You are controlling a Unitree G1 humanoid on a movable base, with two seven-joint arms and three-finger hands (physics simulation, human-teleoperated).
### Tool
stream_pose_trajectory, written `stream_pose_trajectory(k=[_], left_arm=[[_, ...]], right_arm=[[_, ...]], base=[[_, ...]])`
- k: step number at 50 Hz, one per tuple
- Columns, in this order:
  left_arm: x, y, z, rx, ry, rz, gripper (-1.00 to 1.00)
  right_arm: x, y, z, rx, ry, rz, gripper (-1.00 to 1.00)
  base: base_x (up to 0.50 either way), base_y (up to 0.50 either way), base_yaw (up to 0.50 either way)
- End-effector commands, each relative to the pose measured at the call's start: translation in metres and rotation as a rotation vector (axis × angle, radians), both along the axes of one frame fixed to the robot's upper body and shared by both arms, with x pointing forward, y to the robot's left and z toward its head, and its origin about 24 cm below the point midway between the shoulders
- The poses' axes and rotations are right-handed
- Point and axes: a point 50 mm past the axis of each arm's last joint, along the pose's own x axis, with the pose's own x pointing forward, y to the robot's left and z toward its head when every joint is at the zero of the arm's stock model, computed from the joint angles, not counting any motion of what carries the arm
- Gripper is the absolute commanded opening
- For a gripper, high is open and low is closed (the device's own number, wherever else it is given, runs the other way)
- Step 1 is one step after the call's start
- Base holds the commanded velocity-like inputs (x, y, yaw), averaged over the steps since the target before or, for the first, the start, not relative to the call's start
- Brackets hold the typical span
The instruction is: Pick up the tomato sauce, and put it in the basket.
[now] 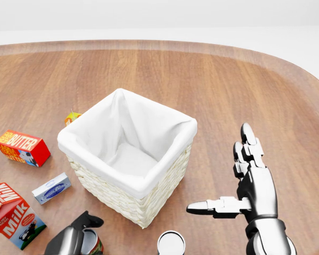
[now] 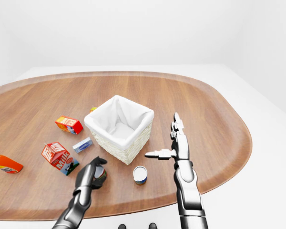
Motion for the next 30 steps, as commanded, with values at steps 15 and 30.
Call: stream_pose_trajectory(k=[15, 30], left_arm=[[0.001, 0.003, 0.005, -0.011, -0.016, 0.002, -1.0], [0.005, 0.005, 0.037, -0.082, -0.115, -0.027, -1.0]], right_arm=[[0.0, 0.0, 0.0, 0.001, 0.0, 0.001, 1.0], [0.0, 0.001, -0.001, -0.001, 0.001, 0.0, 1.0]], base=[[0.0, 0.0, 0.0], [0.0, 0.0, 0.0]])
